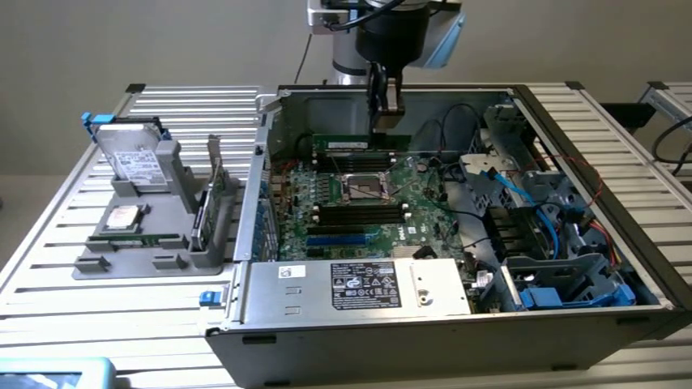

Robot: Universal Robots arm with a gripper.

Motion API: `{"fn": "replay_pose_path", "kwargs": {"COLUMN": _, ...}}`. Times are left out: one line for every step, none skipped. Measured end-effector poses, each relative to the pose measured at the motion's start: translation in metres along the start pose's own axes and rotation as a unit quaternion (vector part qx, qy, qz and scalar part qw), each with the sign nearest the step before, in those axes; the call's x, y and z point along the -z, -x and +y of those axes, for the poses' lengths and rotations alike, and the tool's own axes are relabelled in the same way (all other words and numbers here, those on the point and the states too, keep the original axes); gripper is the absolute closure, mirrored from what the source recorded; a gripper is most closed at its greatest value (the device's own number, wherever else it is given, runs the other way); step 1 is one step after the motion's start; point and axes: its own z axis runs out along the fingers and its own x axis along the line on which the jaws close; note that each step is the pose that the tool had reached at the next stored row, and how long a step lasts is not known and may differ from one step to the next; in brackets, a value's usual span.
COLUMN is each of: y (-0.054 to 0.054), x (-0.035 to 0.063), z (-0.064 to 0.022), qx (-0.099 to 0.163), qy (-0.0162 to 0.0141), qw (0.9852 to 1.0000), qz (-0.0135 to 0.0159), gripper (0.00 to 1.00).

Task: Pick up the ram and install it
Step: 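Insert the ram into the slot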

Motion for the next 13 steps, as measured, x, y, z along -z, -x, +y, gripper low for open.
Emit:
{"fn": "replay_pose_path", "kwargs": {"y": 0.0, "x": -0.0005, "z": 0.0, "qx": 0.0, "qy": -0.0001, "qw": 1.0, "qz": 0.0, "gripper": 0.87}}
{"fn": "replay_pose_path", "kwargs": {"y": 0.0, "x": -0.0013, "z": 0.0, "qx": 0.0, "qy": -0.0001, "qw": 1.0, "qz": -0.0002, "gripper": 0.87}}
{"fn": "replay_pose_path", "kwargs": {"y": 0.0, "x": -0.0022, "z": 0.0, "qx": 0.0, "qy": -0.0001, "qw": 1.0, "qz": -0.0006, "gripper": 0.87}}
{"fn": "replay_pose_path", "kwargs": {"y": 0.0, "x": -0.0033, "z": 0.0, "qx": 0.0, "qy": -0.0001, "qw": 1.0, "qz": -0.0009, "gripper": 0.87}}
{"fn": "replay_pose_path", "kwargs": {"y": 0.0, "x": -0.0045, "z": 0.0, "qx": 0.0, "qy": -0.0001, "qw": 1.0, "qz": -0.0012, "gripper": 0.87}}
{"fn": "replay_pose_path", "kwargs": {"y": 0.0, "x": -0.006, "z": 0.0, "qx": 0.0, "qy": -0.0001, "qw": 1.0, "qz": -0.0012, "gripper": 0.87}}
{"fn": "replay_pose_path", "kwargs": {"y": 0.0, "x": -0.0076, "z": -0.0001, "qx": 0.0, "qy": -0.0004, "qw": 1.0, "qz": -0.0012, "gripper": 0.87}}
{"fn": "replay_pose_path", "kwargs": {"y": 0.0, "x": -0.0093, "z": -0.0002, "qx": 0.0, "qy": -0.0007, "qw": 1.0, "qz": -0.0012, "gripper": 0.87}}
{"fn": "replay_pose_path", "kwargs": {"y": 0.0, "x": -0.0107, "z": -0.0004, "qx": 0.0, "qy": -0.0014, "qw": 1.0, "qz": -0.0013, "gripper": 0.87}}
{"fn": "replay_pose_path", "kwargs": {"y": 0.0, "x": -0.012, "z": -0.0005, "qx": 0.0, "qy": -0.002, "qw": 1.0, "qz": -0.0013, "gripper": 0.87}}
{"fn": "replay_pose_path", "kwargs": {"y": 0.0, "x": -0.0131, "z": -0.0006, "qx": 0.0, "qy": -0.0024, "qw": 1.0, "qz": -0.0013, "gripper": 0.87}}
{"fn": "replay_pose_path", "kwargs": {"y": 0.0, "x": -0.014, "z": -0.0007, "qx": 0.0, "qy": -0.0026, "qw": 1.0, "qz": -0.0013, "gripper": 0.87}}
{"fn": "replay_pose_path", "kwargs": {"y": 0.0, "x": -0.0146, "z": -0.0011, "qx": 0.0, "qy": -0.0027, "qw": 1.0, "qz": -0.0013, "gripper": 0.87}}
